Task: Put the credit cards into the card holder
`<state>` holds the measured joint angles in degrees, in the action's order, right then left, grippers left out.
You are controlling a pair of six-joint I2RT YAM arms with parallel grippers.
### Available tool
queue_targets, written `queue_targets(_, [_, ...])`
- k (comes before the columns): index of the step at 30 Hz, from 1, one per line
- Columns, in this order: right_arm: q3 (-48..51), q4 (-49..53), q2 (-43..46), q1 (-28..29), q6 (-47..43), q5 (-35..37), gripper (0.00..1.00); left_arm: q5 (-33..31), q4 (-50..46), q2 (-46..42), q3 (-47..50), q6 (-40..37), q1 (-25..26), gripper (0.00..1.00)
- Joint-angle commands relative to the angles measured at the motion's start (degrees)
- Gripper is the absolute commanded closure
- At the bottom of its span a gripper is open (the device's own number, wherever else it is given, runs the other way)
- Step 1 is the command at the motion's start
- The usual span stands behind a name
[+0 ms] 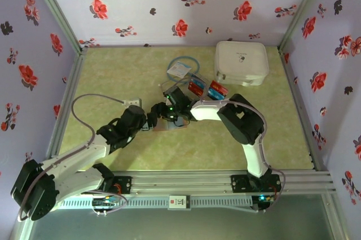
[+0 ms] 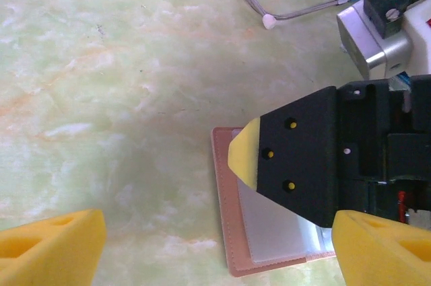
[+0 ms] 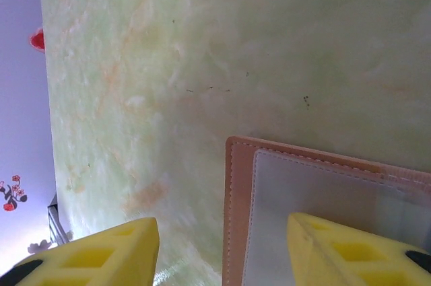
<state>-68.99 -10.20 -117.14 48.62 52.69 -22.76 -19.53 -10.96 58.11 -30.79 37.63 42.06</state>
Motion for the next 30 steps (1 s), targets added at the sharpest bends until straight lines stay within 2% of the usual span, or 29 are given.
queue_targets(1, [0.61, 2.59, 5.73, -0.75, -1.71, 0.02, 0.46, -1.42, 1.27, 0.7, 0.55, 0.96, -0.59, 0.12])
queue_targets(3, [1.8, 4.49, 9.01, -1.58, -3.16, 1.1, 0.46, -1.14, 1.47, 1.59, 0.48, 0.7, -0.88, 0.11])
queue_targets(7, [5.29, 11.98, 16.41, -3.62, -8.53, 6.8, 0.46, 0.63, 1.86, 4.92, -0.72, -0.37, -1.4, 0.0])
queue_targets(12, [9.18, 22.57, 22.89, -5.54, -15.57, 17.79, 0.45, 2.73, 2.95, 10.59, -2.6, -1.49, -1.59, 0.0])
queue_targets(16, [10.43, 27.25, 24.07, -6.56, -19.77, 23.63, 0.44, 3.59, 3.48, 14.98, -4.45, -2.51, -1.72, 0.0])
queue_targets(20, [11.31, 27.05, 22.42, -7.18, -21.28, 24.49, 0.45, 4.27, 3.92, 18.44, -6.02, -3.08, -1.81, 0.0])
queue_targets(26, [12.18, 25.08, 19.42, -7.65, -22.12, 23.53, 0.54, 4.94, 3.76, 21.14, -7.88, -2.91, -1.81, 0.0])
queue_targets(30, [12.7, 24.43, 18.85, -8.25, -23.15, 22.4, 0.74, 5.49, 3.61, 21.43, -8.24, -2.67, -1.73, 0.0])
